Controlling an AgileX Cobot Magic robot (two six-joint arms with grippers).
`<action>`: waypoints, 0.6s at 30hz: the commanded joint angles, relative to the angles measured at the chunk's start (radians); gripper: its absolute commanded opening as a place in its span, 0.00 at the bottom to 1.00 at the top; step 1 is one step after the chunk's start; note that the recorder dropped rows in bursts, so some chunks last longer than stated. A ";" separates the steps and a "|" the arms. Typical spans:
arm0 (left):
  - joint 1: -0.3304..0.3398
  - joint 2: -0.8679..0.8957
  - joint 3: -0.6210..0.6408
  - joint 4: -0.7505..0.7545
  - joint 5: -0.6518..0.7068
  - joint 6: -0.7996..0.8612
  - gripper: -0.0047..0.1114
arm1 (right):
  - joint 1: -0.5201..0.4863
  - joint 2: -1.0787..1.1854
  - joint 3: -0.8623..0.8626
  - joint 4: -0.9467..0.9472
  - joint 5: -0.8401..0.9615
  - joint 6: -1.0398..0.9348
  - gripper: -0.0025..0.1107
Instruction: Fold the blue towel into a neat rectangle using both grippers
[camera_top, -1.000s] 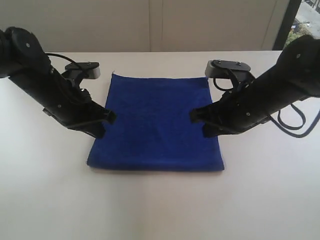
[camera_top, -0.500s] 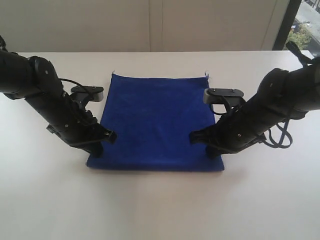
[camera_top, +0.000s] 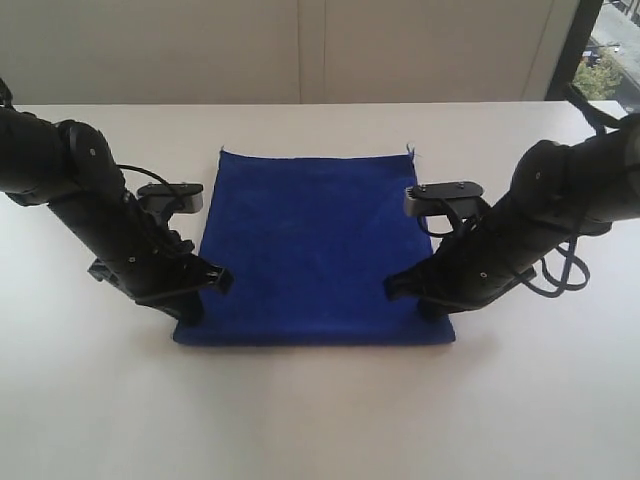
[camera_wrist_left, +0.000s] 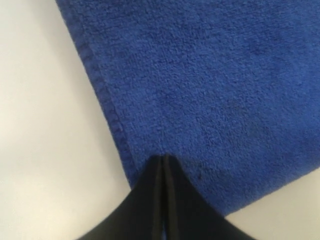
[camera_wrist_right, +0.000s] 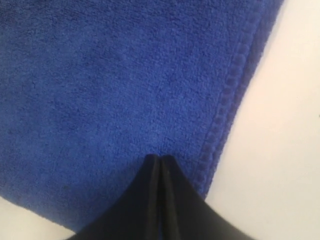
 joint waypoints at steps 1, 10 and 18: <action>-0.006 0.002 0.017 -0.002 0.062 -0.027 0.04 | 0.000 0.007 0.007 -0.090 0.011 0.003 0.02; -0.006 -0.017 -0.007 -0.015 0.077 -0.027 0.04 | 0.000 -0.017 0.007 -0.038 -0.055 0.005 0.02; -0.006 -0.140 -0.074 -0.016 0.167 0.008 0.04 | 0.000 -0.207 0.007 -0.016 -0.072 0.005 0.02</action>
